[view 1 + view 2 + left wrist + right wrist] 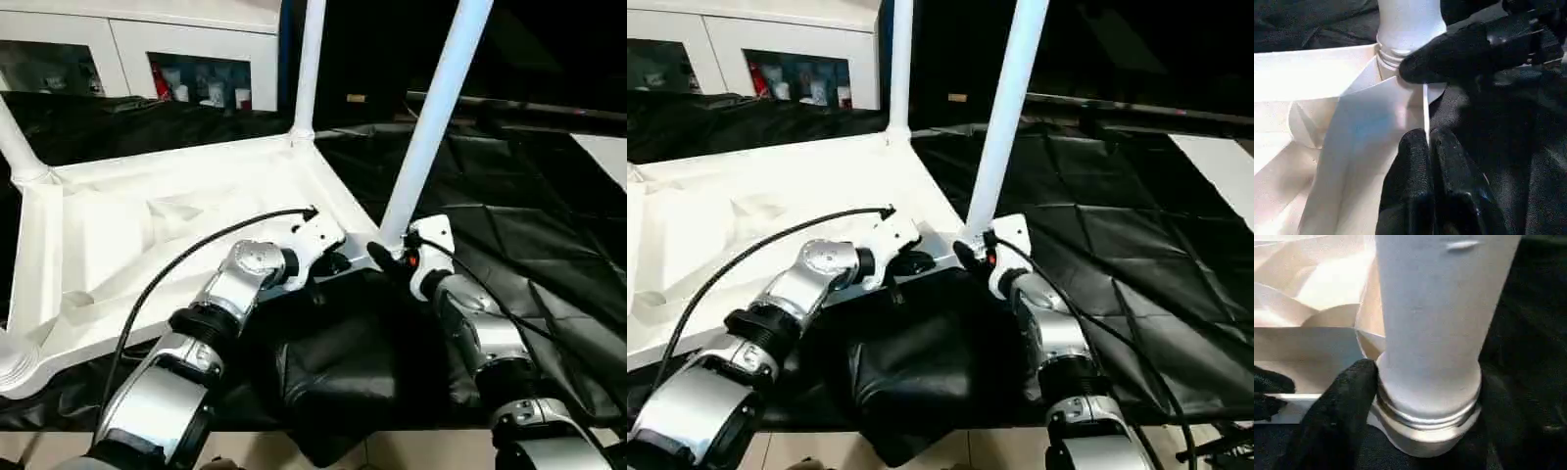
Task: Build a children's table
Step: Rotate leg to tighten
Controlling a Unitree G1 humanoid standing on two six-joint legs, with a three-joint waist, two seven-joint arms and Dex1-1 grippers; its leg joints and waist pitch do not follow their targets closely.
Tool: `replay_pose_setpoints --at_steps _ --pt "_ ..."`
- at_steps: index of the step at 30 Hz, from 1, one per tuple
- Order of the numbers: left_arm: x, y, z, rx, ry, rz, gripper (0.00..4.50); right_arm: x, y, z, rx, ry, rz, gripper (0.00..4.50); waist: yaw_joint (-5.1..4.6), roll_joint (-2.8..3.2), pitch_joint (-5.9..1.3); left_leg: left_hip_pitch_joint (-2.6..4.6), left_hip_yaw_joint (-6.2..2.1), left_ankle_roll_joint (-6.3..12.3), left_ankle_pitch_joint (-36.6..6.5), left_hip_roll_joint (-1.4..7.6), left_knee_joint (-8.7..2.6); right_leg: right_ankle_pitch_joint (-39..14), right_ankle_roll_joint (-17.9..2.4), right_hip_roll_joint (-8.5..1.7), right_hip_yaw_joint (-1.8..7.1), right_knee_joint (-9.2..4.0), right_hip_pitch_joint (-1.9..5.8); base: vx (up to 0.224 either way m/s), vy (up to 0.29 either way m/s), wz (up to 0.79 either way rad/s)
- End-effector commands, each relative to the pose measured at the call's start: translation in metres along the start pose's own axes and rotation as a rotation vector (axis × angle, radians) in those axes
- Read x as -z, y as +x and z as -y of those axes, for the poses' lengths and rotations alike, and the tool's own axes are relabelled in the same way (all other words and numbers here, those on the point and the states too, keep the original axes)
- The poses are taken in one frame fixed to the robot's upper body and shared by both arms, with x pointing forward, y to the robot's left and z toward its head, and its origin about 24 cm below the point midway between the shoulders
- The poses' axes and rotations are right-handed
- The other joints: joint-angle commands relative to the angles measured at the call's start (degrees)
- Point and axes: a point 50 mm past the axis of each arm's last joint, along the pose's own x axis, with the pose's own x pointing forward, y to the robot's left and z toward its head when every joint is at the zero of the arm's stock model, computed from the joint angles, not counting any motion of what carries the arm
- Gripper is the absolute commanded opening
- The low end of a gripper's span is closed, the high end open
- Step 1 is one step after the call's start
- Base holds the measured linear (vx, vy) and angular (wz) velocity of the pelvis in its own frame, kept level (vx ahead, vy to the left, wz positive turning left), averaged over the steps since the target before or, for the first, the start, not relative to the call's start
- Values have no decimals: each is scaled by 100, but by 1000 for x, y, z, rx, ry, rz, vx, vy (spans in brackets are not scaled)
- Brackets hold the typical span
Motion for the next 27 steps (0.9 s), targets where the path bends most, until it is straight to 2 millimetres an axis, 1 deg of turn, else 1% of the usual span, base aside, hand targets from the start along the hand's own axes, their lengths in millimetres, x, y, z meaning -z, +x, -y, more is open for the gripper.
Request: replay_pose_setpoints --at_steps 1,2,3,4,5,6,7,8,9,10,11,13,16,17,18,20,23,25,27 --pt "0 6 16 164 40 10 0 -8 2 -14 -198 -75 14 369 22 -8 -243 14 -162 216 -1391 272 -428 -1968 -770 -536 317 -564 223 0 0 0" --pt "2 2 14 174 42 4 0 -9 -2 -11 -234 -103 14 382 39 48 -247 13 -163 229 -1359 270 -424 -1869 -802 -540 317 -553 235 0 0 0" --pt "2 1 13 179 44 2 0 -9 -3 -10 -249 -115 10 382 31 12 -249 8 -149 273 -1318 276 -416 -1700 -854 -531 322 -541 237 0 0 0" --pt "4 -4 12 205 51 2 0 -9 -10 -6 -306 -156 -11 382 37 5 -253 -6 -137 325 -1201 261 -406 -1553 -906 -532 324 -520 258 0 0 0" --pt "4 -4 12 205 51 2 0 -9 -10 -6 -306 -156 -11 382 49 6 -256 -5 -135 347 -1137 261 -401 -1473 -930 -532 324 -515 267 0 0 0" --pt "6 -11 10 254 60 2 0 -8 -21 0 -397 -206 -46 382 64 48 -263 4 -134 374 -1001 267 -395 -1231 -1005 -530 325 -489 282 0 0 0" --pt "6 -12 10 257 61 2 0 -8 -22 1 -403 -209 -48 382 77 18 -273 -11 -120 444 -885 262 -378 -951 -1069 -516 328 -459 302 0 0 0" --pt "7 -15 10 279 67 3 0 -8 -26 3 -437 -227 -57 382 78 25 -284 -12 -119 482 -827 267 -371 -783 -1127 -516 328 -429 300 0 0 0" --pt "10 -23 8 321 85 0 0 -13 -34 10 -466 -256 -52 382 93 75 -280 -2 -115 528 -765 273 -372 -570 -1212 -511 326 -416 293 0 0 0" --pt "11 -27 8 344 85 0 0 -16 -36 14 -464 -267 -46 382 101 40 -287 -8 -115 558 -731 277 -368 -430 -1267 -511 321 -398 317 0 0 0" --pt "11 -27 8 344 85 0 0 -16 -36 14 -464 -267 -46 382 105 43 -288 -11 -116 559 -735 281 -367 -389 -1305 -521 320 -386 319 0 0 0" --pt "11 -34 8 396 82 9 0 -20 -40 18 -496 -277 -45 382 123 62 -272 19 -105 510 -804 297 -376 -539 -1358 -515 314 -404 299 0 0 0" --pt "13 -41 8 436 77 10 0 -21 -42 17 -545 -285 -51 382 169 71 -260 30 -96 415 -922 325 -387 -769 -1347 -511 306 -410 293 0 0 0" --pt "13 -41 8 436 77 10 0 -21 -42 17 -545 -285 -51 382 169 71 -260 30 -96 415 -922 325 -387 -769 -1347 -511 306 -410 293 0 0 0" --pt "14 -44 8 458 68 9 0 -21 -44 16 -574 -284 -58 382 170 53 -260 28 -96 362 -953 317 -389 -853 -1313 -507 302 -411 293 0 0 0" --pt "15 -46 9 471 62 9 0 -20 -44 13 -602 -279 -63 356 175 60 -259 21 -98 347 -921 320 -389 -854 -1298 -515 309 -406 294 0 0 0" --pt "16 -49 8 474 57 11 0 -16 -45 10 -631 -276 -78 337 182 35 -265 16 -96 361 -853 310 -382 -801 -1263 -512 310 -395 297 0 0 0" --pt "16 -50 8 474 56 10 0 -15 -45 9 -637 -269 -78 312 185 44 -263 15 -95 368 -821 302 -379 -836 -1257 -513 308 -401 293 0 0 0" --pt "17 -50 9 475 55 10 0 -15 -45 9 -640 -265 -76 300 181 44 -264 12 -98 358 -828 302 -381 -851 -1254 -512 307 -402 295 0 0 0"
